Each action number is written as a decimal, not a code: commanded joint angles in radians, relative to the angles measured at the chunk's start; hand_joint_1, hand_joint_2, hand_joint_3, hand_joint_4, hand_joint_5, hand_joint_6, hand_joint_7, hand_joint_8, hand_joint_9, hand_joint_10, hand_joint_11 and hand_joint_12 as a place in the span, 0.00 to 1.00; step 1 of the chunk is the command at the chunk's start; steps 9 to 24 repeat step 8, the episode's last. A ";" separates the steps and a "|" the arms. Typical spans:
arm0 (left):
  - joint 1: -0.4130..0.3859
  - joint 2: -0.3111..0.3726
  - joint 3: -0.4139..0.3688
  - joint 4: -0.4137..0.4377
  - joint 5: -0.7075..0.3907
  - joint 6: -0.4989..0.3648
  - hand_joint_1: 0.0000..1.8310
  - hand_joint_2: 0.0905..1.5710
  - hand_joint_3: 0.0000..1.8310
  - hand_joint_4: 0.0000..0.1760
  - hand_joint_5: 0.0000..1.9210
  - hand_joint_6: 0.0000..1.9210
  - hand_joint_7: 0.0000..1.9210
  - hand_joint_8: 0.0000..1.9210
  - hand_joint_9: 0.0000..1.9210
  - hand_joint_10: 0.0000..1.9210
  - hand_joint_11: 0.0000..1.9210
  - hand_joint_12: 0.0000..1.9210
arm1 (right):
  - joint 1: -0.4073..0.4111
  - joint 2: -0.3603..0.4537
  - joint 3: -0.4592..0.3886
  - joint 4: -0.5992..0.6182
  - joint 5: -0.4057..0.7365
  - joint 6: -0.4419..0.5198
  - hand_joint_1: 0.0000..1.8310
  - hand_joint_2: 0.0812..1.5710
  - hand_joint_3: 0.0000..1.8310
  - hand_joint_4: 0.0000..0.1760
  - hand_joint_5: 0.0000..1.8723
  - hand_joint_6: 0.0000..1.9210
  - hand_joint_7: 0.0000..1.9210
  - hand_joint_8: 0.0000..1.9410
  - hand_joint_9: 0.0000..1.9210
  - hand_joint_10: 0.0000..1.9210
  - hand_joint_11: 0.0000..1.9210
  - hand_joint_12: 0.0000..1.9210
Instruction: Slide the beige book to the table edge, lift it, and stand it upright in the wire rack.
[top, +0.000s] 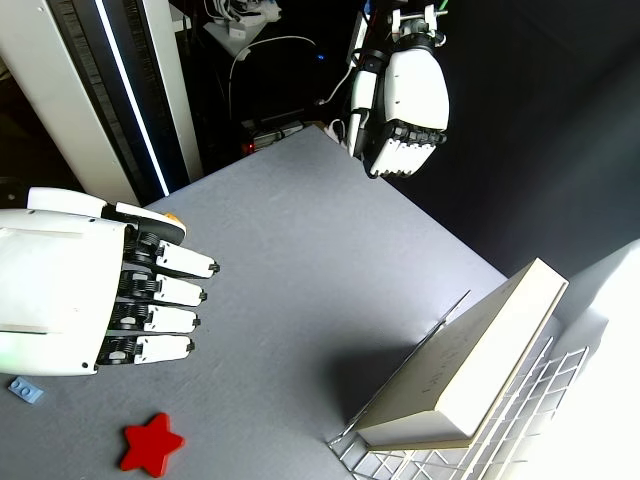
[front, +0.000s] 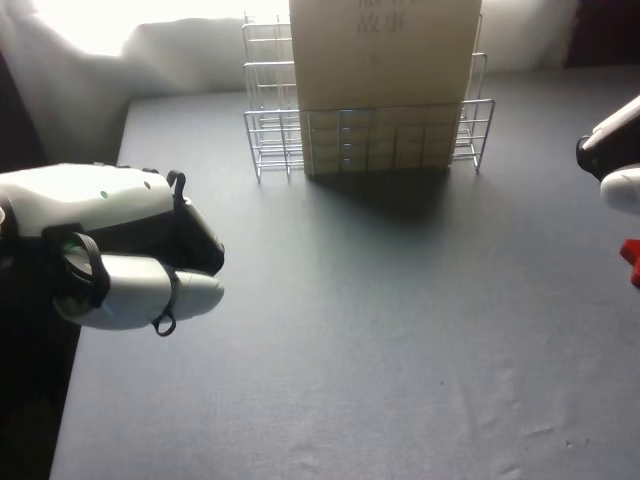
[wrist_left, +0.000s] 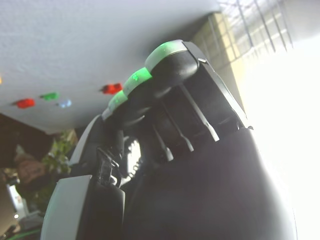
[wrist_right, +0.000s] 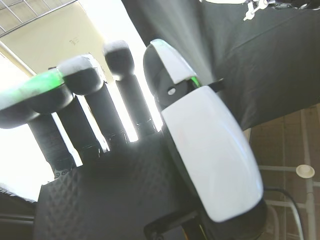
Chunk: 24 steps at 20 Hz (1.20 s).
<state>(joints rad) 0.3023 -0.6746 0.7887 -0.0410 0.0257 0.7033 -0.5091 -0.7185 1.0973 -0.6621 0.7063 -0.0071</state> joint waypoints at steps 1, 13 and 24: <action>-0.013 0.008 -0.002 -0.004 -0.089 -0.007 0.28 0.95 0.00 0.00 0.46 1.00 0.54 1.00 0.55 1.00 0.53 1.00 | 0.007 0.006 0.002 0.055 0.093 0.007 0.19 0.96 0.00 0.00 0.44 0.85 0.53 0.89 0.51 1.00 0.49 1.00; -0.034 0.008 -0.011 -0.004 -0.089 -0.021 0.27 0.95 0.00 0.00 0.47 0.98 0.56 0.99 0.57 1.00 0.54 1.00 | 0.006 0.006 0.002 0.055 0.094 0.007 0.20 0.96 0.00 0.00 0.46 0.90 0.52 0.91 0.51 1.00 0.47 1.00; -0.034 0.008 -0.011 -0.004 -0.089 -0.021 0.27 0.95 0.00 0.00 0.47 0.98 0.56 0.99 0.57 1.00 0.54 1.00 | 0.006 0.006 0.002 0.055 0.094 0.007 0.20 0.96 0.00 0.00 0.46 0.90 0.52 0.91 0.51 1.00 0.47 1.00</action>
